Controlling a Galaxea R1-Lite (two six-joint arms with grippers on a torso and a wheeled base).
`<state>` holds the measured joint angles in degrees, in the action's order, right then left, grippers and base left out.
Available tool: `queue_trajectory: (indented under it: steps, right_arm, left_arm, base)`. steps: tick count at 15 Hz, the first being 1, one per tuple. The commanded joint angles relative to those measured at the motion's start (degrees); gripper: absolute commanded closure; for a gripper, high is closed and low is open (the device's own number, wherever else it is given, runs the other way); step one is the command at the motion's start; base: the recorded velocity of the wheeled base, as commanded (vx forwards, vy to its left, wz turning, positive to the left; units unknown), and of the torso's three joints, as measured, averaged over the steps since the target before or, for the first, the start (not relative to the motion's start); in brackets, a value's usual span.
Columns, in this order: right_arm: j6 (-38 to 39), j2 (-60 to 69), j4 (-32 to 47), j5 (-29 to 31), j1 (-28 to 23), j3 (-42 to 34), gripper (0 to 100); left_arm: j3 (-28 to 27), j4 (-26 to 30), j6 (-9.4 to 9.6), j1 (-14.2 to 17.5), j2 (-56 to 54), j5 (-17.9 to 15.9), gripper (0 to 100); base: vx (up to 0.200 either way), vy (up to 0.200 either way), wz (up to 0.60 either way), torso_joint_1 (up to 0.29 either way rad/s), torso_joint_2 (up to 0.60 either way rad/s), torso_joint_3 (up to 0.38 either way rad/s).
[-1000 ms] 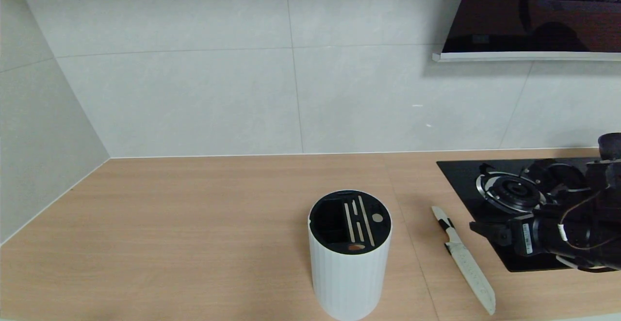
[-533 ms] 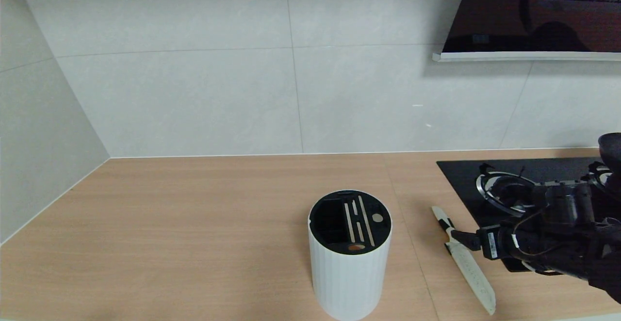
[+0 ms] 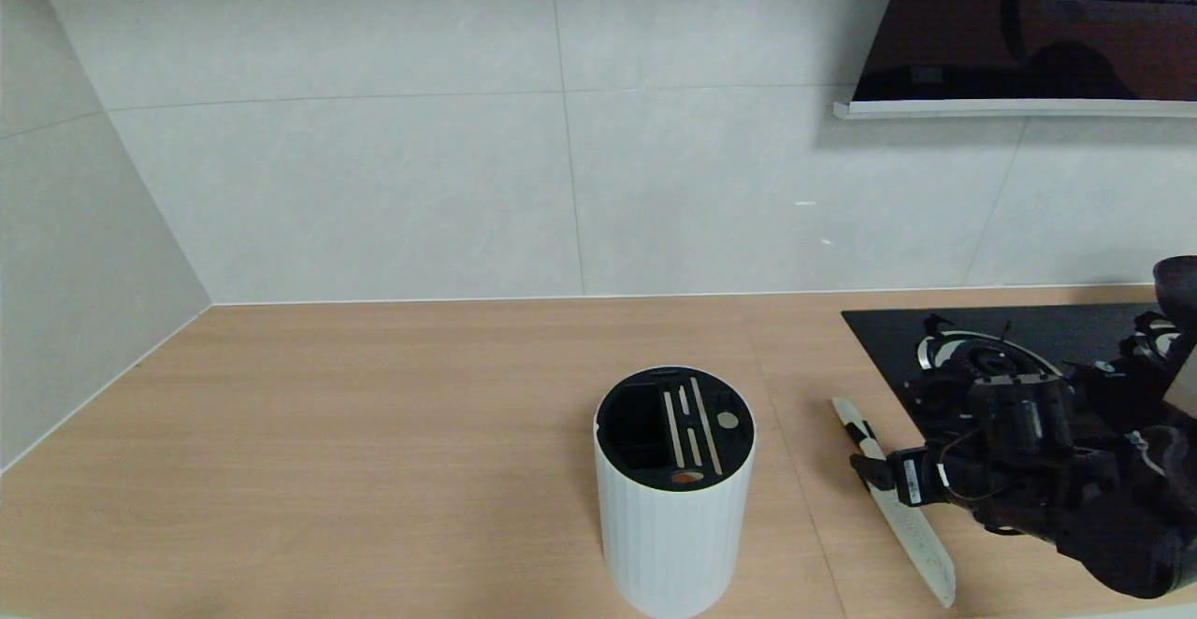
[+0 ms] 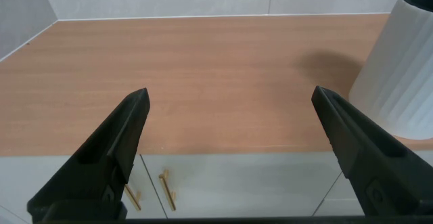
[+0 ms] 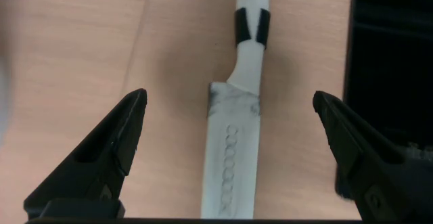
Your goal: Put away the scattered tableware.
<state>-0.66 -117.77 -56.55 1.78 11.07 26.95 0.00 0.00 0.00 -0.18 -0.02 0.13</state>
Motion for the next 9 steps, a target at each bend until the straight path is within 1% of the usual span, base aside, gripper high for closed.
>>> queue_trajectory:
  steps: [1,9]
  right_arm:
    - [-0.04,-4.39,-1.19,0.15,0.01,0.03,0]
    - [-0.04,-8.44,-2.69,0.94,-0.26,1.0,0]
  left_arm:
    - [0.0,0.0,0.0,0.01,0.02,0.04,0]
    - [0.0,0.0,0.0,0.01,0.02,0.04,0]
  base:
    - [0.0,0.0,0.0,0.0,0.0,0.0]
    - [0.0,0.0,0.0,0.0,0.0,0.0]
